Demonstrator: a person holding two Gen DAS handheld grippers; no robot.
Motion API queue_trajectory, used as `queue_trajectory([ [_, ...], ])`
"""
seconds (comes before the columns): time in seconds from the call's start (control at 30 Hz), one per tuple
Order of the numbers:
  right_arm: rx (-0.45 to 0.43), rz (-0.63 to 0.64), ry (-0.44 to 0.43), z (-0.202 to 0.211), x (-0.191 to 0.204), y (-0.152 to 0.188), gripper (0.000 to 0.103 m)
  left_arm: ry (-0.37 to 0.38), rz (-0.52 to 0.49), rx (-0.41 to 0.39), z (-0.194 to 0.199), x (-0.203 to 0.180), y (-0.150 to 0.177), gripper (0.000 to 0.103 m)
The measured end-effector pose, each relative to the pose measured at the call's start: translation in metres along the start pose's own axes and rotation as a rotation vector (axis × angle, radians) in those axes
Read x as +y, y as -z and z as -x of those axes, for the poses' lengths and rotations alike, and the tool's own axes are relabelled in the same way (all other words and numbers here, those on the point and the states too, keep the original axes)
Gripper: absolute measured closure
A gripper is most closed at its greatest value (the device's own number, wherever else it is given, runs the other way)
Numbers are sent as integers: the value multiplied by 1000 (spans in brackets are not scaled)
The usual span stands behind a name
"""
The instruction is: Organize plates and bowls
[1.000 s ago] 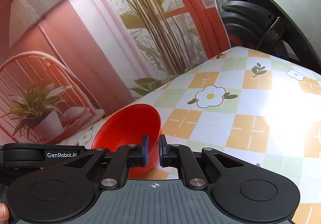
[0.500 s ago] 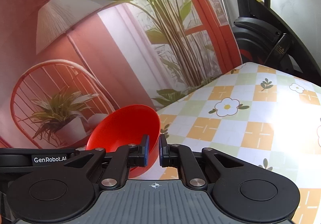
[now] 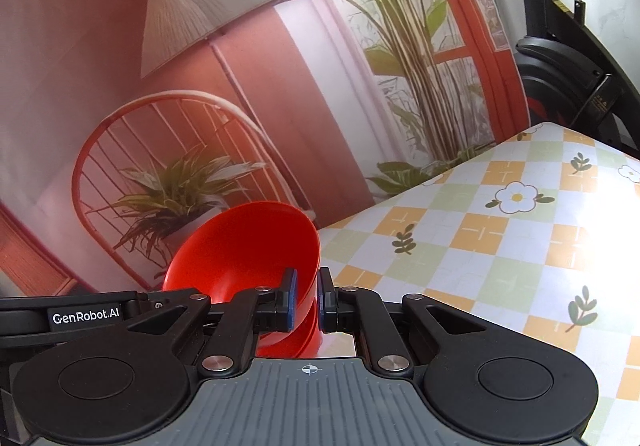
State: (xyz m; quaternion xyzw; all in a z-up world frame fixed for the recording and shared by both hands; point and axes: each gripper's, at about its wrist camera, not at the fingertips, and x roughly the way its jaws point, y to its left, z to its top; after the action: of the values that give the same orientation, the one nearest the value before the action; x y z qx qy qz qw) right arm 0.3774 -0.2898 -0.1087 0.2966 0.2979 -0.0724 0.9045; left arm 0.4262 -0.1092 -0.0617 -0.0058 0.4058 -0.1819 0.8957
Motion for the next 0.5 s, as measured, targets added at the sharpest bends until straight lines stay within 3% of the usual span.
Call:
queue_trajectory([
  [0.5, 24, 67, 6, -5, 37, 9, 94, 24, 57, -32, 22, 34, 13, 86],
])
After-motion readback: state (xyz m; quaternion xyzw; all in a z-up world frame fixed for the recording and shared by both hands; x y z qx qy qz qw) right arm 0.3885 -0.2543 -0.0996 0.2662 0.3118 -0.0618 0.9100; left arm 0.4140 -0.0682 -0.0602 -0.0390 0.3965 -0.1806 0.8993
